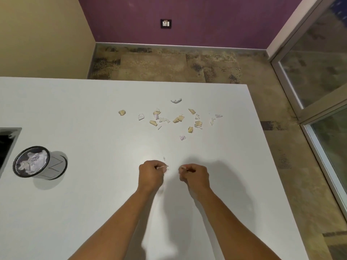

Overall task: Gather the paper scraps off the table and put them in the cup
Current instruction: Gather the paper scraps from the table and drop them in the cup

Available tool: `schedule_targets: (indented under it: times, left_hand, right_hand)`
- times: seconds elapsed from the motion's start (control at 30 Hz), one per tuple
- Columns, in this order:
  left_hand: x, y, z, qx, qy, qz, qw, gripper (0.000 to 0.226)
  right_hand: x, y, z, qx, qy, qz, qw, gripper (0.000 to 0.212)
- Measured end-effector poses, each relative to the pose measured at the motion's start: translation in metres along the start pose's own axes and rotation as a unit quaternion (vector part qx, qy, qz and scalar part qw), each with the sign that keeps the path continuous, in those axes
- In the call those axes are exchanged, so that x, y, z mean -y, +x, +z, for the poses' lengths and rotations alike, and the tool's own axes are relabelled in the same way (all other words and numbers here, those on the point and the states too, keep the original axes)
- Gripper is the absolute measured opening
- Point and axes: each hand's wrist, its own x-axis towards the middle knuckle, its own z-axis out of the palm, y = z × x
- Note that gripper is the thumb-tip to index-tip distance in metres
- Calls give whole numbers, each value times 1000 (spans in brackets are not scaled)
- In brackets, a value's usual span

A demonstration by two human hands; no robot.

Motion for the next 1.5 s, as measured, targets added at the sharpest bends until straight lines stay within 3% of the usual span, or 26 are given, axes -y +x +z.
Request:
schedule_targets:
  times: [0.07, 0.17, 0.33, 0.43, 0.57, 0.8, 0.97, 1.2, 1.33, 1.5]
  left_hand:
    - [3, -6, -11, -24, -87, -62, 994, 14]
    - [5, -16, -34, -47, -194, -117, 973, 6]
    - [4, -27, -87, -100, -345, -118, 926, 17]
    - [11, -30, -128, -129, -366, -101, 916, 17]
    - [27, -33, -187, -182, -386, -84, 900, 14]
    - [58, -34, -265, -312, -296, -88, 899, 15]
    - [65, -22, -301, -350, -222, -101, 905, 9]
    - [68, -1, -322, -338, -148, -104, 924, 11]
    - [72, 4, -325, -315, -85, -89, 941, 25]
    - [73, 2, -328, -320, -31, -76, 944, 37]
  right_hand:
    - [0, -9, 0, 45, 121, 31, 991, 12]
    - [9, -23, 10, 75, 201, 50, 976, 12]
    - [34, -45, 46, 114, 230, 47, 965, 3]
    - [52, -56, 79, 134, 256, 49, 956, 13]
    - [78, -70, 132, 187, 235, 40, 953, 7]
    - [130, -91, 220, 237, 137, -22, 962, 11]
    - [161, -97, 272, 225, 55, -75, 970, 7]
    - [177, -108, 324, 188, -135, -182, 956, 7]
    - [179, -109, 333, 208, -229, -218, 926, 32]
    - [179, -104, 327, 199, -256, -242, 914, 36]
